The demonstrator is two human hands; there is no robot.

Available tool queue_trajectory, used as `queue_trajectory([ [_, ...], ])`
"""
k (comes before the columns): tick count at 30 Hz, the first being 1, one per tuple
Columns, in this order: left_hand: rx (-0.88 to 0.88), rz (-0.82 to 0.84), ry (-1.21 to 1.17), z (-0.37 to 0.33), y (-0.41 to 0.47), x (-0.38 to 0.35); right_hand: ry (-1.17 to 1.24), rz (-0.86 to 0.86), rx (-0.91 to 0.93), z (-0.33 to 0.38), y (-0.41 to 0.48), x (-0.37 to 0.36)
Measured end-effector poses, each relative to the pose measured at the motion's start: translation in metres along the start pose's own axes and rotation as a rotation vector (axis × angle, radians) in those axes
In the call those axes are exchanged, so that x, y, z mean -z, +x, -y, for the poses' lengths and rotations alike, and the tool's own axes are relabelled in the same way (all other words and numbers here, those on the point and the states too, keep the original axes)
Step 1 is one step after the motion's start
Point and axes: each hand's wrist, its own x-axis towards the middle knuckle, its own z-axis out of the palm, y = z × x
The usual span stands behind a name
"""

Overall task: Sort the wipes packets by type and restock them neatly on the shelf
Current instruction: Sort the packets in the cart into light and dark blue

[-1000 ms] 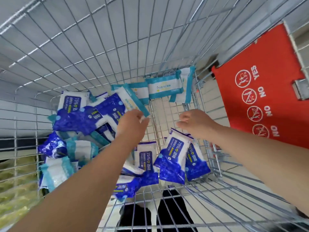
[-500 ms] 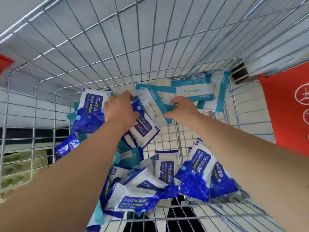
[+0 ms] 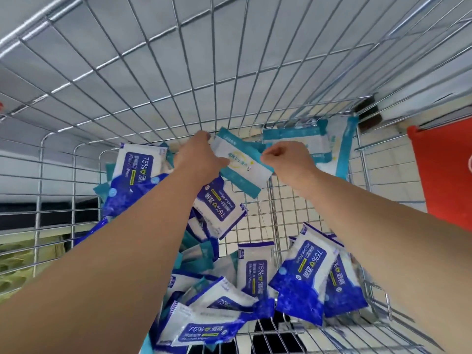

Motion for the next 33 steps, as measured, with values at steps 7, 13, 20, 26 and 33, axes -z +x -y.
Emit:
queue_trajectory([
  [7,-0.137,0.002,-0.111,-0.025,-0.008,-0.005,0.233,-0.134,-0.033,-0.008,0.004,0.035],
  [13,-0.126,0.025,-0.308,-0.068,-0.003,-0.039,0.157,-0.299,0.052,-0.022,0.020,0.087],
  [20,0.003,-0.051,-0.241,-0.079,-0.002,-0.076,-0.128,-0.371,0.268,-0.045,-0.008,0.085],
  [26,-0.018,-0.088,-0.266,-0.081,-0.003,-0.079,-0.148,-0.225,0.193,-0.063,-0.001,0.078],
  [33,-0.055,-0.049,-0.268,-0.075,-0.019,-0.069,-0.183,-0.176,0.190,-0.058,-0.007,0.086],
])
